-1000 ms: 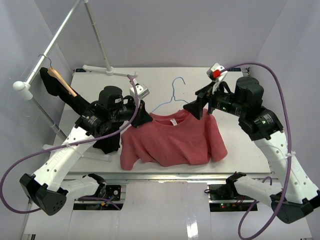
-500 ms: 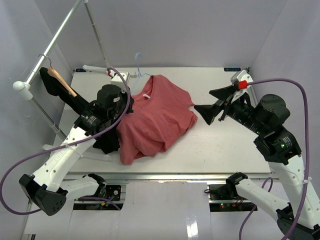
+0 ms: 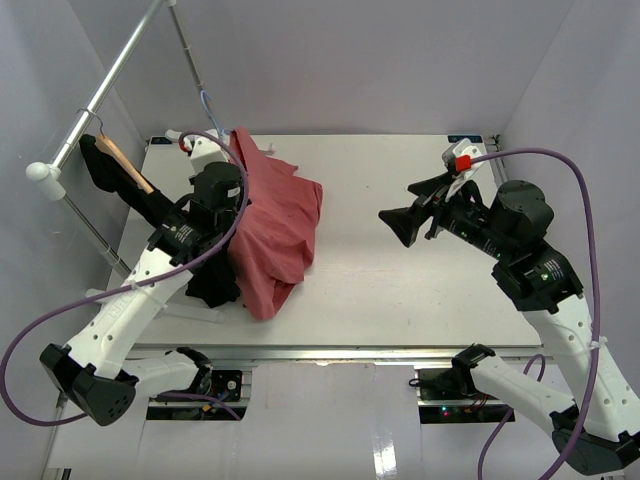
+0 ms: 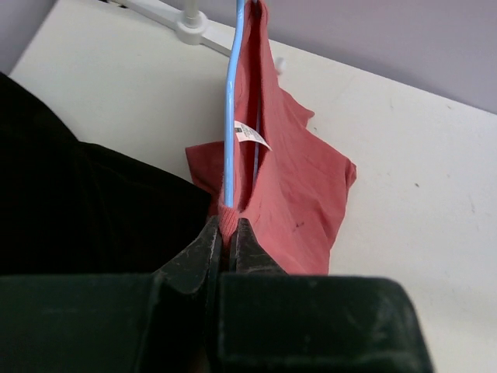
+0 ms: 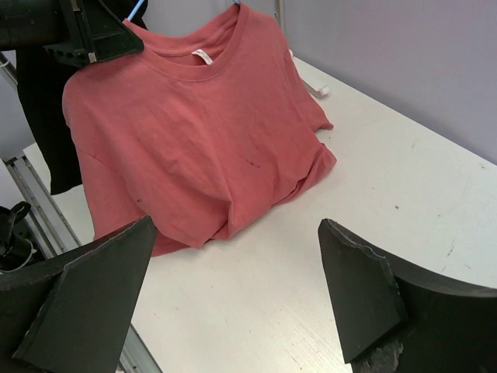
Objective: Place the t-shirt on the hanger
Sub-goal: Place the hanger at the clothesline.
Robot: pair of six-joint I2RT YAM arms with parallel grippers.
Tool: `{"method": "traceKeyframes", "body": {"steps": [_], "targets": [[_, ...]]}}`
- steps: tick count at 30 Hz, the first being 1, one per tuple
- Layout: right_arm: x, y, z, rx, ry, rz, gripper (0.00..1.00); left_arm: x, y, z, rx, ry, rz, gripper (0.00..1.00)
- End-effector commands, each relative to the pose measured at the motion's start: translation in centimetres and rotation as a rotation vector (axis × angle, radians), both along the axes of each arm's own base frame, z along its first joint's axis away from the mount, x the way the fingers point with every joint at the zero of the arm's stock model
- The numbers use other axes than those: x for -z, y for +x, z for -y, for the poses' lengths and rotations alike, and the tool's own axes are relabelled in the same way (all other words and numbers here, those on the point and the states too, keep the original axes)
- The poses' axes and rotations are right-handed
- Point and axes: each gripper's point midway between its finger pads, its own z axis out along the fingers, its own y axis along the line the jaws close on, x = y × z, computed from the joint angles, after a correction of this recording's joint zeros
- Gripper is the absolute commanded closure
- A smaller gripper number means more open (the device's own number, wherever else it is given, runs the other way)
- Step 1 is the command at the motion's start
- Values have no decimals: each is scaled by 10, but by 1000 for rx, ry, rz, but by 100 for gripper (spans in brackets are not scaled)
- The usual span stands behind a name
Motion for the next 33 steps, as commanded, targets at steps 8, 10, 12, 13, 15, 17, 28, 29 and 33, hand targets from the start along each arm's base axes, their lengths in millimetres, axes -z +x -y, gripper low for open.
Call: {"method": "traceKeyframes", "body": {"steps": [8, 10, 12, 13, 15, 17, 28, 29, 33], "targets": [[-3, 12, -10, -15, 21, 10, 8, -54, 13, -43, -325, 10, 150, 100], [0, 14, -11, -15, 17, 4, 8, -57, 15, -45, -351, 20, 156, 100], [2, 15, -11, -10, 12, 0, 8, -59, 17, -46, -366, 18, 163, 100], [2, 16, -11, -10, 11, 0, 8, -61, 17, -47, -374, 19, 168, 100], [2, 16, -12, -11, 9, 1, 8, -62, 19, -47, -384, 28, 167, 100], [0, 16, -12, -13, 11, 2, 8, -67, 21, -48, -391, 36, 174, 100], [6, 15, -13, -26, -6, 6, 7, -109, 12, -67, -472, 82, 240, 100], [6, 16, -13, -26, -9, 7, 7, -112, 12, -68, -478, 90, 245, 100], [5, 16, -13, -27, -14, 13, 7, -118, 10, -73, -507, 118, 256, 100]]}}
